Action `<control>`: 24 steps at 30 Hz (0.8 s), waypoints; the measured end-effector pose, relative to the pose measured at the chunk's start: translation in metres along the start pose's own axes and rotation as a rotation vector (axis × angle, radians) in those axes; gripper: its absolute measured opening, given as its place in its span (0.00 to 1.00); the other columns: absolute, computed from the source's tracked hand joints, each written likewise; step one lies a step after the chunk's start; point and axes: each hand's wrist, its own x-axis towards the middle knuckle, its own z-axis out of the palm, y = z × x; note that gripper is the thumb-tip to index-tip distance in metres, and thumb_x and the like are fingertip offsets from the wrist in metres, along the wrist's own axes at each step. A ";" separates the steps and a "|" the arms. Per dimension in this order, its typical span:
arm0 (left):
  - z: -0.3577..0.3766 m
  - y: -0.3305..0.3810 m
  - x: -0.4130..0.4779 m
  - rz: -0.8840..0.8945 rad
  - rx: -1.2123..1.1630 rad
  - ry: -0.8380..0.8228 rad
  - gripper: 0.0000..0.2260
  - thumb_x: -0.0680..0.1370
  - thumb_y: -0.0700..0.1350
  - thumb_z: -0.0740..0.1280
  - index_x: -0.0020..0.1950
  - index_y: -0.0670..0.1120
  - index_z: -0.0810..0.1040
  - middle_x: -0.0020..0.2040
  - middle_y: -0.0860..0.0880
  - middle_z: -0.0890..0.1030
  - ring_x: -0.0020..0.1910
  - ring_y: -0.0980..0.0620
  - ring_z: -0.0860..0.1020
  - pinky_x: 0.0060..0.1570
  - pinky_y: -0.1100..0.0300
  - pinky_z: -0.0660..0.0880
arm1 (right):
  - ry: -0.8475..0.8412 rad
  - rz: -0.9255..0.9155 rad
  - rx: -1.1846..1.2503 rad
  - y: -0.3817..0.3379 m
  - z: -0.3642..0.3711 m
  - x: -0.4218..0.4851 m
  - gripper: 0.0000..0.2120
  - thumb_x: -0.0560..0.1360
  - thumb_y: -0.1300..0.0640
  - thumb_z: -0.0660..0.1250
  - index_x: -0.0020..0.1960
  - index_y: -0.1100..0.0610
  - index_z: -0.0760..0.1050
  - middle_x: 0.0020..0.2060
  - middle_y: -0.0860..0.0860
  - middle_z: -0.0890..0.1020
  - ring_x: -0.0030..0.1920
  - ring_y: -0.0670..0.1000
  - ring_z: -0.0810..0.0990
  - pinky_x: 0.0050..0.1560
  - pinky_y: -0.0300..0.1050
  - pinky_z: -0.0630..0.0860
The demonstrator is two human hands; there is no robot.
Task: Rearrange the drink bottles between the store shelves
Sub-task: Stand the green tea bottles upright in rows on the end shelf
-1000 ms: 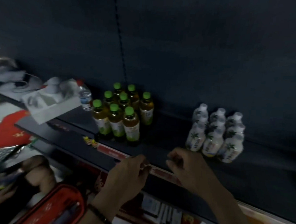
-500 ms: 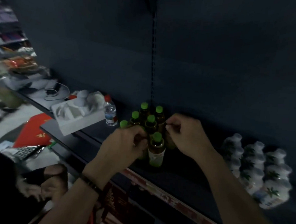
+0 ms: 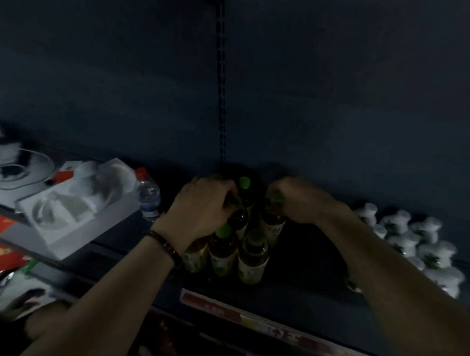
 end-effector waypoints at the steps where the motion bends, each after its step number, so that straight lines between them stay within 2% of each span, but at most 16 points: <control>1: 0.003 0.001 -0.001 0.029 0.017 0.034 0.13 0.79 0.59 0.67 0.62 0.58 0.79 0.59 0.52 0.80 0.59 0.45 0.78 0.58 0.45 0.79 | 0.018 0.016 -0.007 -0.001 -0.001 -0.001 0.02 0.77 0.56 0.71 0.46 0.50 0.80 0.46 0.49 0.84 0.47 0.53 0.84 0.45 0.50 0.82; 3: 0.007 0.008 -0.009 0.102 0.020 0.144 0.11 0.80 0.57 0.70 0.61 0.57 0.80 0.57 0.53 0.79 0.60 0.45 0.76 0.60 0.45 0.76 | 0.079 0.041 0.006 -0.002 -0.003 -0.006 0.07 0.76 0.59 0.70 0.41 0.49 0.75 0.43 0.50 0.84 0.45 0.54 0.84 0.43 0.50 0.80; 5: 0.008 0.020 -0.023 0.175 -0.032 0.249 0.09 0.79 0.54 0.72 0.58 0.56 0.81 0.56 0.55 0.79 0.59 0.46 0.76 0.59 0.44 0.76 | 0.091 0.050 -0.002 -0.002 -0.004 -0.015 0.07 0.75 0.60 0.69 0.41 0.50 0.76 0.42 0.51 0.85 0.44 0.52 0.84 0.45 0.50 0.80; 8: 0.025 0.033 -0.054 0.249 -0.226 0.433 0.07 0.79 0.48 0.74 0.57 0.51 0.82 0.55 0.54 0.80 0.55 0.49 0.78 0.55 0.50 0.77 | 0.096 0.093 -0.010 0.003 -0.002 -0.034 0.05 0.77 0.58 0.70 0.42 0.53 0.79 0.40 0.49 0.82 0.43 0.52 0.83 0.42 0.44 0.73; 10: 0.046 0.039 -0.080 0.260 -0.391 0.513 0.06 0.79 0.45 0.75 0.56 0.47 0.83 0.54 0.52 0.80 0.52 0.50 0.80 0.51 0.54 0.79 | 0.111 0.150 0.035 0.005 0.002 -0.048 0.07 0.78 0.54 0.72 0.41 0.52 0.79 0.39 0.47 0.81 0.43 0.51 0.83 0.42 0.43 0.73; 12: 0.070 0.040 -0.102 0.200 -0.507 0.467 0.08 0.79 0.46 0.76 0.56 0.48 0.82 0.53 0.53 0.80 0.50 0.52 0.81 0.46 0.54 0.81 | 0.121 0.209 0.108 0.004 0.009 -0.061 0.12 0.77 0.45 0.73 0.41 0.51 0.78 0.38 0.47 0.82 0.41 0.48 0.82 0.42 0.46 0.77; 14: 0.090 0.034 -0.116 0.109 -0.532 0.376 0.14 0.77 0.46 0.78 0.60 0.50 0.80 0.55 0.55 0.80 0.51 0.55 0.81 0.45 0.56 0.81 | 0.146 0.228 0.136 0.001 0.018 -0.072 0.18 0.77 0.39 0.73 0.40 0.52 0.77 0.37 0.48 0.81 0.39 0.46 0.80 0.40 0.44 0.74; 16: 0.097 0.023 -0.121 0.071 -0.486 0.331 0.19 0.74 0.45 0.80 0.62 0.51 0.78 0.57 0.56 0.79 0.51 0.56 0.80 0.43 0.61 0.79 | 0.178 0.236 0.169 -0.004 0.024 -0.083 0.19 0.77 0.38 0.72 0.39 0.51 0.76 0.35 0.46 0.80 0.37 0.43 0.78 0.36 0.39 0.69; 18: 0.096 0.013 -0.121 0.069 -0.450 0.341 0.21 0.73 0.44 0.82 0.62 0.50 0.78 0.56 0.55 0.78 0.49 0.58 0.78 0.40 0.60 0.80 | 0.199 0.245 0.234 -0.008 0.028 -0.093 0.18 0.77 0.37 0.73 0.37 0.47 0.74 0.33 0.44 0.80 0.36 0.40 0.78 0.35 0.36 0.67; 20: 0.093 0.010 -0.118 0.067 -0.456 0.326 0.22 0.74 0.45 0.82 0.64 0.51 0.76 0.53 0.56 0.79 0.48 0.58 0.79 0.39 0.56 0.81 | 0.223 0.254 0.315 -0.011 0.033 -0.100 0.17 0.75 0.36 0.74 0.37 0.46 0.76 0.33 0.44 0.81 0.35 0.39 0.79 0.35 0.35 0.69; 24: 0.086 0.023 -0.111 0.074 -0.447 0.227 0.30 0.74 0.51 0.81 0.70 0.55 0.70 0.47 0.62 0.77 0.45 0.58 0.81 0.37 0.59 0.79 | 0.296 0.252 0.454 -0.018 0.047 -0.110 0.15 0.72 0.37 0.77 0.40 0.47 0.79 0.34 0.45 0.83 0.37 0.40 0.82 0.35 0.33 0.73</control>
